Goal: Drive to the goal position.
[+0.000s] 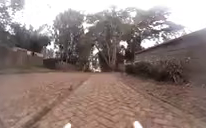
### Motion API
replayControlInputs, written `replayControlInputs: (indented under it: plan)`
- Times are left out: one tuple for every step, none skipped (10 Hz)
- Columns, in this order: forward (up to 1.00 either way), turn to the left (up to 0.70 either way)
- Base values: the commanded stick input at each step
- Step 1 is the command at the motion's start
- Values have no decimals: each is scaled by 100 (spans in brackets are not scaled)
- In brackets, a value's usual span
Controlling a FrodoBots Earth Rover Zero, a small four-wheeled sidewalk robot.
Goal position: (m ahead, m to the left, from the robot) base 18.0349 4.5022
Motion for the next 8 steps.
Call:
replayControlInputs:
  plan:
    - [70,3]
    - [70,4]
    - [70,2]
    - [70,1]
    - [70,1]
    - [70,3]
    - [70,6]
    - [70,12]
